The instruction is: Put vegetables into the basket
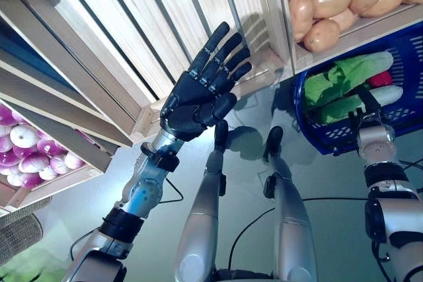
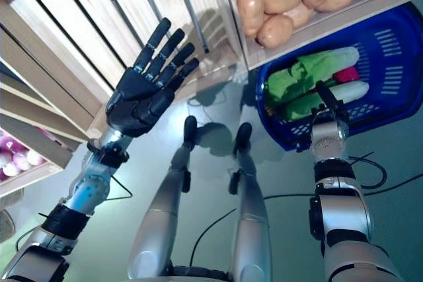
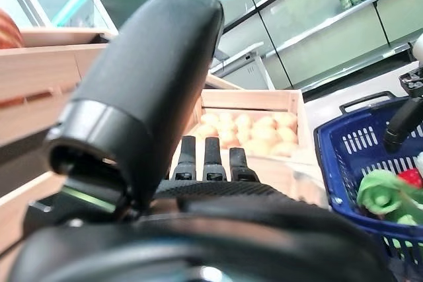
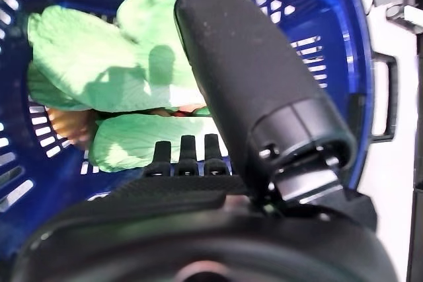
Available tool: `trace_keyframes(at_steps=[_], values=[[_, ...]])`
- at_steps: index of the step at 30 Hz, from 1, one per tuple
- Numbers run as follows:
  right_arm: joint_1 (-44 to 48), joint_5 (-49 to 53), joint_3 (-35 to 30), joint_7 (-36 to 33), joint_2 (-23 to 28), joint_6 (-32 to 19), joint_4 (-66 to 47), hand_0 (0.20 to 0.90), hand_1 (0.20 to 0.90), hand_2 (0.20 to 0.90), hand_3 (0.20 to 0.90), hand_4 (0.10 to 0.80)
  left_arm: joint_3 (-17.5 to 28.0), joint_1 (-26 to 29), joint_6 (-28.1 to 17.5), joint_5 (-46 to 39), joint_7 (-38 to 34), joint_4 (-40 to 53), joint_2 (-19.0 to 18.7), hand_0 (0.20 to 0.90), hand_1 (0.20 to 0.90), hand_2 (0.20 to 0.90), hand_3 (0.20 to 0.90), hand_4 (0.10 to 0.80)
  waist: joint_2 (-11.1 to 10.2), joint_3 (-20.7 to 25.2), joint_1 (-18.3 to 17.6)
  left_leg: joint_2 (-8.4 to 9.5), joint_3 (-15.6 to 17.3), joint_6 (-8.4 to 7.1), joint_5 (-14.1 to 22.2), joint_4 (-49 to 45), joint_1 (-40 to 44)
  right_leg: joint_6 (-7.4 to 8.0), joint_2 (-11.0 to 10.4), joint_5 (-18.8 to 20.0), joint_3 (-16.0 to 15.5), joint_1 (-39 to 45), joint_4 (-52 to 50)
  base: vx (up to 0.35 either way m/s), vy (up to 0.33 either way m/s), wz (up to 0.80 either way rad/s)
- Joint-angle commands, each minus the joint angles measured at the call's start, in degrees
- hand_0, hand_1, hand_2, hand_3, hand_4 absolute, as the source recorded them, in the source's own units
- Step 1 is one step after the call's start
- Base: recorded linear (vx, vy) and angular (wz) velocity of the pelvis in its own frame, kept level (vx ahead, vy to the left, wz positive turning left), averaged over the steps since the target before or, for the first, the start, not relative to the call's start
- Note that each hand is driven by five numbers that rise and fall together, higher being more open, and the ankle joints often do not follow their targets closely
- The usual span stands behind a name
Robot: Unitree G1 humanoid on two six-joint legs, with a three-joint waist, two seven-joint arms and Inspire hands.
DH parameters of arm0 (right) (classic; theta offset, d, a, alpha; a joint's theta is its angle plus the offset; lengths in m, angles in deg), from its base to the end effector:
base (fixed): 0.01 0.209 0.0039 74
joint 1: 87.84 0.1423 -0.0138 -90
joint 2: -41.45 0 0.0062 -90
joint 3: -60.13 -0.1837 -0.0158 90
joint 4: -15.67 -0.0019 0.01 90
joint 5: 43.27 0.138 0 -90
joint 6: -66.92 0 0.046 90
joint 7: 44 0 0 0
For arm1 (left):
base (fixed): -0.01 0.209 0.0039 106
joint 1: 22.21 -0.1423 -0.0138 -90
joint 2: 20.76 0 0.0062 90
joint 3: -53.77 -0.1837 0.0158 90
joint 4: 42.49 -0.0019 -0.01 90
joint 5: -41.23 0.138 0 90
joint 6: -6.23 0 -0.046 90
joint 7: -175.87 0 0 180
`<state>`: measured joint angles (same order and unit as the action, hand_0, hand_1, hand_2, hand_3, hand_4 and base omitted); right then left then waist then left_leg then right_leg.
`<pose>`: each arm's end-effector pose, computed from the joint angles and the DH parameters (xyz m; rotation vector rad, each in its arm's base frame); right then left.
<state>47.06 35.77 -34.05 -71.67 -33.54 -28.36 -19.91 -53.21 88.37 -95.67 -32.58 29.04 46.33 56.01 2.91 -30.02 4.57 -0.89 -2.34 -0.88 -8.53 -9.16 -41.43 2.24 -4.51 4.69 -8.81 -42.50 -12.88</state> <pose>0.3218 -0.2834 0.1272 0.9983 0.0730 -0.7805 0.2596 0.1772 0.1231 -0.6742 -0.4530 -0.8668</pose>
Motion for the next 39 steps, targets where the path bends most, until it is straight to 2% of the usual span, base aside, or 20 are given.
trace_keyframes(at_steps=[1,4,6,9,13,14,17,19,21,23,26,29,33,34,39], values=[[-3.08,-5.33,-0.63,2.37,2.2,-3.24,-2.39,0.9,0.9,0.9,0.9,0.8,3.62,-0.05,-0.06,1.92,4.09,7.77,-1.7,0.9,0.9,0.9,0.9,0.8,-1.76,0.23,1.77,1.73,1.73,-1.14,2.55,1.21,3.28,2.52,-1.6,2.97,-2.87,6.75,3.27,0.0,0.0,0.0],[-5.77,-8.8,0.05,3.28,1.1,-3.03,-2.81,0.9,0.9,0.9,0.9,0.8,4.06,-1.24,1.28,3.98,2.79,7.99,-2.54,0.9,0.9,0.9,0.9,0.8,-2.38,1.39,1.82,0.73,2.86,-1.41,2.25,3.99,7.08,2.52,-1.41,2.88,-3.1,10.57,4.86,0.049,0.024,-0.03],[-9.26,-12.57,0.94,4.6,0.29,-3.68,-3.69,0.9,0.9,0.9,0.9,0.8,4.26,-2.46,2.85,6.95,0.62,8.16,-3.48,0.9,0.9,0.9,0.9,0.8,-3.06,3.71,1.85,-0.16,3.55,-1.54,2.23,6.05,10.63,2.48,-1.09,2.4,-3.05,14.08,6.3,0.143,0.018,-0.05],[-13.77,-18.88,2.85,3.15,-1.67,-4.42,-7.58,0.9,0.9,0.9,0.9,0.8,4.49,-4.48,3.91,9.4,-3.07,7.81,-4.23,0.9,0.9,0.9,0.9,0.8,-3.98,6.19,1.49,-0.96,4.15,-1.63,2.67,7.16,13.86,2.49,-0.84,1.97,-2.72,17.16,7.4,0.144,0.009,-0.04],[-21.71,-24.19,5.26,3.65,-3.86,-6.72,-14.94,0.9,0.9,0.9,0.9,0.8,5.71,-9.65,7.95,13.66,-2.85,6.81,-3.04,0.9,0.9,0.9,0.9,0.8,-4.18,9.95,0.54,-2.2,5.66,-1.87,2.72,9.5,18.7,2.66,-0.58,1.44,-1.86,21.92,9.72,0.169,0.095,-0.07],[-25.62,-25.99,5.25,4.87,-4.96,-8.09,-17.92,0.9,0.9,0.9,0.9,0.8,5.14,-11.8,8.0,19.1,-4.24,5.55,-2.51,0.9,0.9,0.9,0.9,0.8,-4.13,11.61,-0.04,-2.5,6.47,-1.86,2.9,10.24,20.81,2.83,-0.57,1.16,-1.44,23.84,10.58,0.176,0.142,-0.17],[-30.27,-31.65,5.53,7.12,-6.07,-8.55,-21.28,0.9,0.9,0.9,0.9,0.8,4.8,-14.33,9.22,21.42,-4.18,3.2,-1.97,0.9,0.9,0.9,0.9,0.8,-3.88,14.02,-0.9,-2.22,7.09,-1.66,3.39,10.14,22.9,2.99,-0.86,1.28,-0.78,25.72,11.57,0.173,0.175,-0.21],[-35.22,-38.72,6.43,10.14,-6.56,-6.83,-25.63,0.9,0.9,0.9,0.9,0.8,5.52,-17.69,14.57,18.22,-2.58,0.27,0.06,0.9,0.9,0.9,0.9,0.8,-3.68,16.81,-2.02,-1.82,7.76,-1.41,4.15,9.99,25.94,3.29,-1.39,1.06,-0.1,28.58,12.51,0.226,0.233,-0.21],[-38.11,-44.32,7.45,12.17,-7.2,-6.79,-27.38,0.9,0.9,0.9,0.9,0.8,5.33,-19.72,15.08,22.67,-1.13,-2.18,0.56,0.9,0.9,0.9,0.9,0.8,-3.81,18.53,-2.7,-1.74,8.14,-1.29,4.76,9.87,27.78,3.42,-1.66,0.64,0.2,30.28,12.79,0.213,0.175,-0.13],[-41.44,-47.53,9.28,14.78,-7.65,-4.82,-31.17,0.9,0.9,0.9,0.9,0.8,3.49,-22.0,14.52,25.91,-0.35,-4.28,0.35,0.9,0.9,0.9,0.9,0.8,-3.81,20.35,-3.63,-1.62,8.61,-1.12,5.39,9.38,29.6,3.67,-1.89,0.36,0.72,31.87,12.83,0.219,0.165,-0.24],[-45.37,-49.75,10.66,21.85,-8.09,-3.37,-32.82,0.9,0.9,0.9,0.9,0.8,2.51,-24.25,16.44,28.9,2.82,-6.88,0.57,0.9,0.9,0.9,0.9,0.8,-3.72,22.19,-4.46,-1.57,9.02,-0.8,5.96,9.64,32.22,4.05,-2.31,-0.04,0.91,33.99,13.03,0.199,0.151,-0.12],[-48.43,-52.78,13.84,31.36,-7.37,-0.87,-30.66,0.9,0.9,0.9,0.9,0.8,-2.49,-24.69,16.33,37.25,9.24,-12.79,-0.26,0.9,0.9,0.9,0.9,0.8,-3.85,24.54,-5.39,-1.57,9.3,-0.68,7.03,9.89,35.76,4.73,-2.83,-0.33,0.52,36.93,13.36,0.206,0.105,-0.09],[-48.31,-57.06,17.78,35.15,-5.83,2.32,-26.61,0.9,0.9,0.9,0.9,0.8,-7.42,-22.43,14.15,44.19,8.86,-18.76,-1.73,0.9,0.9,0.9,0.9,0.8,-3.89,25.48,-5.96,-1.52,9.44,-0.61,7.91,10.04,38.66,5.23,-3.15,-0.83,0.17,39.31,13.26,0.133,0.067,-0.04],[-48.12,-59.38,20.64,35.76,-5.16,3.95,-23.05,0.9,0.9,0.9,0.9,0.8,-10.25,-20.43,13.59,46.73,6.39,-22.35,-2.35,0.9,0.9,0.9,0.9,0.8,-3.94,25.89,-6.19,-1.45,9.57,-0.48,8.38,10.37,40.53,5.5,-3.28,-1.11,-0.04,40.94,13.44,0.102,0.068,-0.01],[-47.53,-61.03,22.73,35.52,-7.18,7.42,-15.28,0.9,0.9,0.9,0.9,0.8,-12.45,-18.31,13.95,52.27,3.4,-30.05,-0.35,0.9,0.9,0.9,0.9,0.8,-4.23,25.9,-6.65,-1.33,10.14,-0.09,9.4,10.58,43.44,5.68,-3.33,-1.37,0.09,43.42,13.82,0.045,0.038,-0.01]])
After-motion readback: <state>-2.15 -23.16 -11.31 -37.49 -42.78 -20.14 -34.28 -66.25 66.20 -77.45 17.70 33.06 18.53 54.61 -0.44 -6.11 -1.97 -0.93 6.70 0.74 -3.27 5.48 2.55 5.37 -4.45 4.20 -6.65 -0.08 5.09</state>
